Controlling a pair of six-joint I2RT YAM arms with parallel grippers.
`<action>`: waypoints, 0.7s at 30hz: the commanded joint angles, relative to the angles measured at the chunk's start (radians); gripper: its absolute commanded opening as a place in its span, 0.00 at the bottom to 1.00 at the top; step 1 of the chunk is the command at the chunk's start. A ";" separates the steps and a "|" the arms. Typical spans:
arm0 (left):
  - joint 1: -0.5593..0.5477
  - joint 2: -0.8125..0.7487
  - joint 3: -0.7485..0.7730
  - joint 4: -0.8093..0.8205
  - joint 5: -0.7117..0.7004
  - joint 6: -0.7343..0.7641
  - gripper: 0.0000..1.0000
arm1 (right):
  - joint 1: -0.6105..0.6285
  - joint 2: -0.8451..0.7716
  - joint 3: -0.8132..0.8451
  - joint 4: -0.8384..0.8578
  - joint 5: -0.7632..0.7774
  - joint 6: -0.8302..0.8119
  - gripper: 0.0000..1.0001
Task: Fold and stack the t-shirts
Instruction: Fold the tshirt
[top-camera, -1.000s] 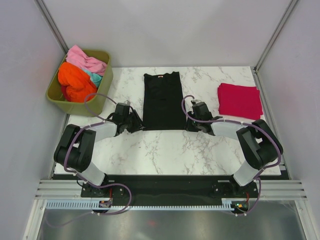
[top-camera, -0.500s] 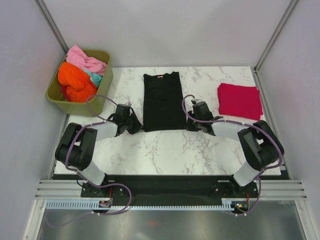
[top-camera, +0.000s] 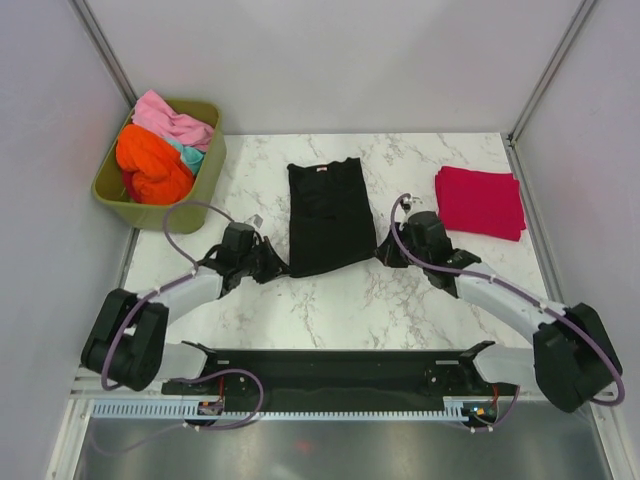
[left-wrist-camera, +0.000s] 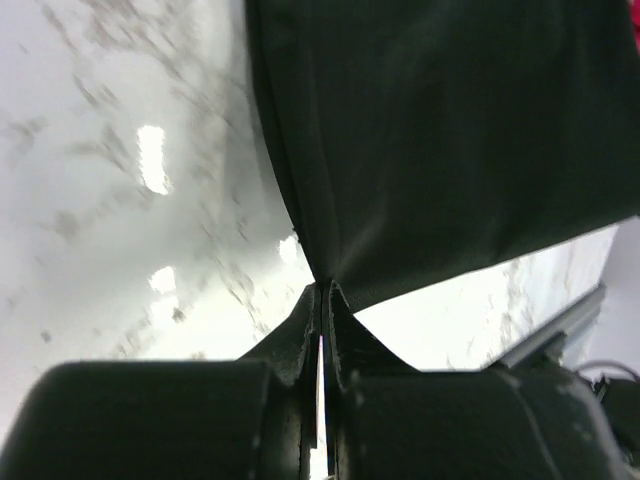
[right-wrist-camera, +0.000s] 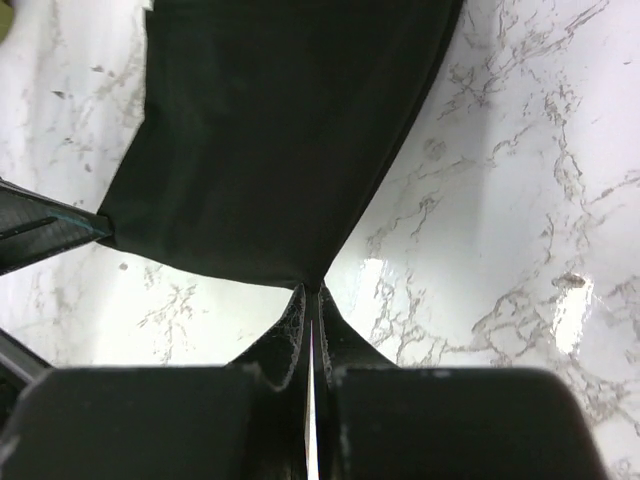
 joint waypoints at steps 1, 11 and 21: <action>-0.028 -0.128 -0.040 -0.055 0.058 0.009 0.02 | 0.009 -0.112 -0.026 -0.062 -0.012 0.001 0.00; -0.099 -0.549 -0.037 -0.348 0.055 -0.040 0.02 | 0.019 -0.379 -0.023 -0.255 -0.038 -0.016 0.00; -0.099 -0.649 0.019 -0.460 0.064 -0.055 0.02 | 0.018 -0.433 0.098 -0.394 -0.046 -0.050 0.00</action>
